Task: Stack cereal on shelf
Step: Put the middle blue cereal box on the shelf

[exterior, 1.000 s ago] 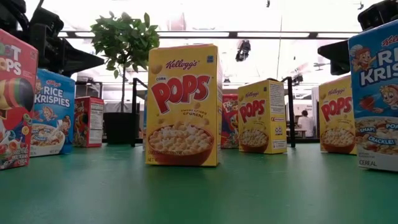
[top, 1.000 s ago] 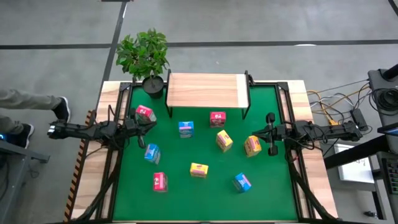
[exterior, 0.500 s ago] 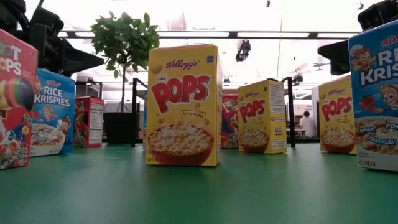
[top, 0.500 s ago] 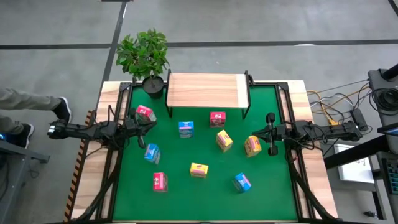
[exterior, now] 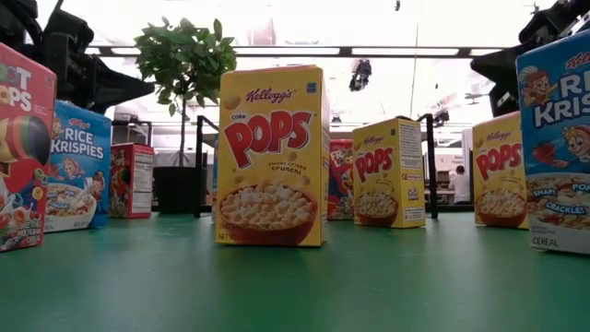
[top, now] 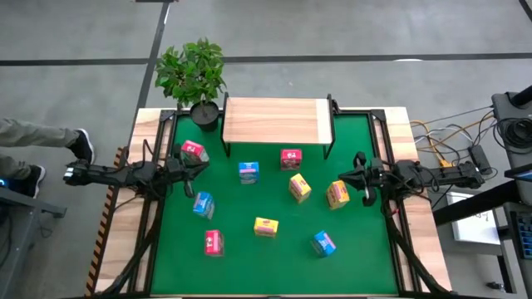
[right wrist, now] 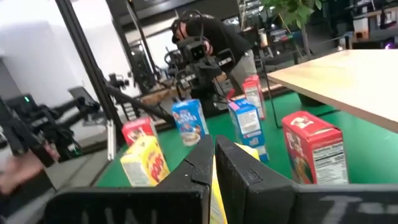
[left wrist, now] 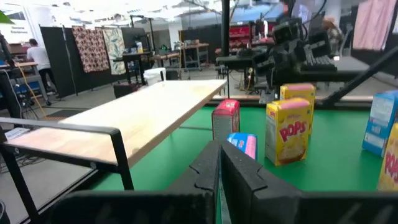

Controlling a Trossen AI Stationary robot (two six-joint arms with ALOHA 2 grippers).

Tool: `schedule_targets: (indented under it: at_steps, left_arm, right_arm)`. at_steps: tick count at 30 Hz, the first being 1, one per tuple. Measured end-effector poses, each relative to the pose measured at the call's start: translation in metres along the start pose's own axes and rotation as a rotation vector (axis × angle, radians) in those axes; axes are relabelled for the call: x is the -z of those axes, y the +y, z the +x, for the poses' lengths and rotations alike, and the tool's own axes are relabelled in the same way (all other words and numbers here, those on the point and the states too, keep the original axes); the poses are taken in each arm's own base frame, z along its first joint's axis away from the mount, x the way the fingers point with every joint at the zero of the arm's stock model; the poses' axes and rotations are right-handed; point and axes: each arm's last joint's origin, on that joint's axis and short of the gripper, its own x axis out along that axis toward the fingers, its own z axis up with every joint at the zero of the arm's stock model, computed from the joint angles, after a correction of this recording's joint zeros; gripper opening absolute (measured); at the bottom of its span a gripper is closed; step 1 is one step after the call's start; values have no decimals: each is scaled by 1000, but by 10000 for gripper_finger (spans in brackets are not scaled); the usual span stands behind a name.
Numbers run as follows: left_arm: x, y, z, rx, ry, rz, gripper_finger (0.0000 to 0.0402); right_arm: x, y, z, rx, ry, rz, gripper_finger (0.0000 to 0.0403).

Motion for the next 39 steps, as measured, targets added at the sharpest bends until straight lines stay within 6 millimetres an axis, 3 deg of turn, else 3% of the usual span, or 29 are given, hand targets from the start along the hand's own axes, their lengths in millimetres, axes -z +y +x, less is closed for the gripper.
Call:
schedule_targets:
  at_steps: [12, 19, 25, 34, 39]
  left_arm:
    - [-20, 3, -2, -2, -192, -262, 0]
    - [-33, 6, -5, -3, -320, -329, 0]
    - [-33, 6, -6, -3, -328, -334, 0]
    - [-42, 9, -9, -25, -418, -282, 0]
    - [-44, 9, -10, -44, -437, -216, 0]
  right_arm:
    - [-18, 6, 0, -55, -189, -29, 9]
    - [-24, 8, 5, -56, -249, -65, 9]
    - [-27, 8, 13, -1, -293, -63, 9]
    - [-42, 15, 45, 84, -181, -63, 9]
    - [-63, 21, 65, 188, -146, -35, 9]
